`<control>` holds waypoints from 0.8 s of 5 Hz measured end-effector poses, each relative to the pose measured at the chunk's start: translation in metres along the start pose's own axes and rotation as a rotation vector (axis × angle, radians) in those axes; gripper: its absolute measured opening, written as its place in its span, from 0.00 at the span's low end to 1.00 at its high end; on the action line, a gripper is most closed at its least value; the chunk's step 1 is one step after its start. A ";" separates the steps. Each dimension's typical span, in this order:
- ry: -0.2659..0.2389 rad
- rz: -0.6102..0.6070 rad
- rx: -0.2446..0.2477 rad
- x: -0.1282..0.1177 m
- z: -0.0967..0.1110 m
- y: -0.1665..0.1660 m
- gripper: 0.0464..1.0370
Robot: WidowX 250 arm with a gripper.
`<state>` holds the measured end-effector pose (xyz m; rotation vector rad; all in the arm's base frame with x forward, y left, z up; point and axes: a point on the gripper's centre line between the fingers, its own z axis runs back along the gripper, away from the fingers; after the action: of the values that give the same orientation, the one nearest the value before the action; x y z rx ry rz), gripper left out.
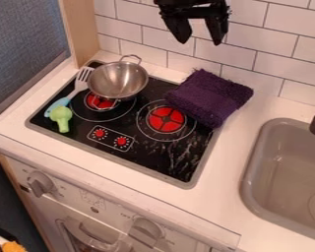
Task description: Move the silver bowl onto the purple cloth
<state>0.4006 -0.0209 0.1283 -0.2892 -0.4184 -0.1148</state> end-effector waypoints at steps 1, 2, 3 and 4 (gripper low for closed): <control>0.038 0.012 0.003 -0.007 -0.010 0.004 0.96; 0.091 -0.006 0.072 -0.015 -0.007 0.021 0.96; 0.101 0.001 0.142 -0.019 -0.003 0.041 0.96; 0.094 -0.031 0.178 -0.032 -0.004 0.060 0.96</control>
<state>0.3836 0.0361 0.0963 -0.1018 -0.3368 -0.1199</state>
